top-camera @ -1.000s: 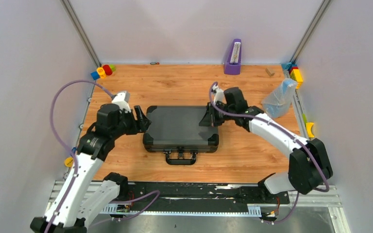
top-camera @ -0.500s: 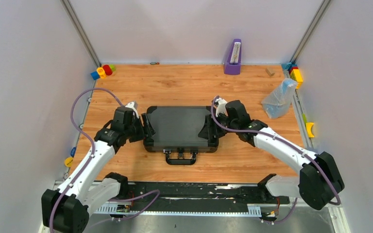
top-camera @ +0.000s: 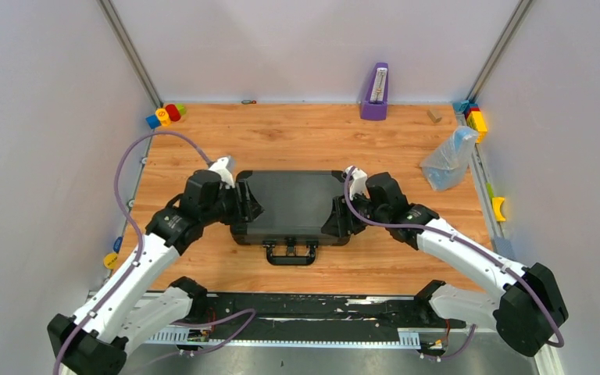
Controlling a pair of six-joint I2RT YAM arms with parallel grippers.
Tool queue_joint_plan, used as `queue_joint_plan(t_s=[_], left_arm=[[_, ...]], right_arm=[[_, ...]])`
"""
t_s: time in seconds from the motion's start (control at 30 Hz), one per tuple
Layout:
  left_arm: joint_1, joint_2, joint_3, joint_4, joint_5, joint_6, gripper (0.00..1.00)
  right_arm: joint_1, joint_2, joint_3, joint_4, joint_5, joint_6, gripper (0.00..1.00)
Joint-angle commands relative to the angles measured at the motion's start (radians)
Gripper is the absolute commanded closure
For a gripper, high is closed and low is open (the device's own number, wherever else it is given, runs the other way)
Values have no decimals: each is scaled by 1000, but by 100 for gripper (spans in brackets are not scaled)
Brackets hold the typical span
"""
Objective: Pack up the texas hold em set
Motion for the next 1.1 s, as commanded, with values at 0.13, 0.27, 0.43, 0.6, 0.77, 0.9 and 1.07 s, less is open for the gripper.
queue_joint_plan(t_s=[0.13,0.27,0.43,0.6,0.77,0.9,1.07], left_arm=[[-322,70,35,36,-122,-58,38],[-398,85,36,-4,-137,-90,41],[-480,78,139,-167,-134,-170,42],[-575,83,230,-301,-176,-202,42],[-636,6,159,-286,-188,-277,48],[-659,-34,60,-230,-178,-326,51],[-665,-51,-54,-125,-154,-356,52]], right_arm=[[24,8,-23,10,37,30,39],[49,-12,-34,10,40,44,39],[100,-50,-18,-12,28,42,38],[169,-102,-26,-21,29,63,42],[204,-158,-88,-24,65,123,45],[207,-137,-131,-26,115,177,47],[206,-85,-126,-21,159,197,54]])
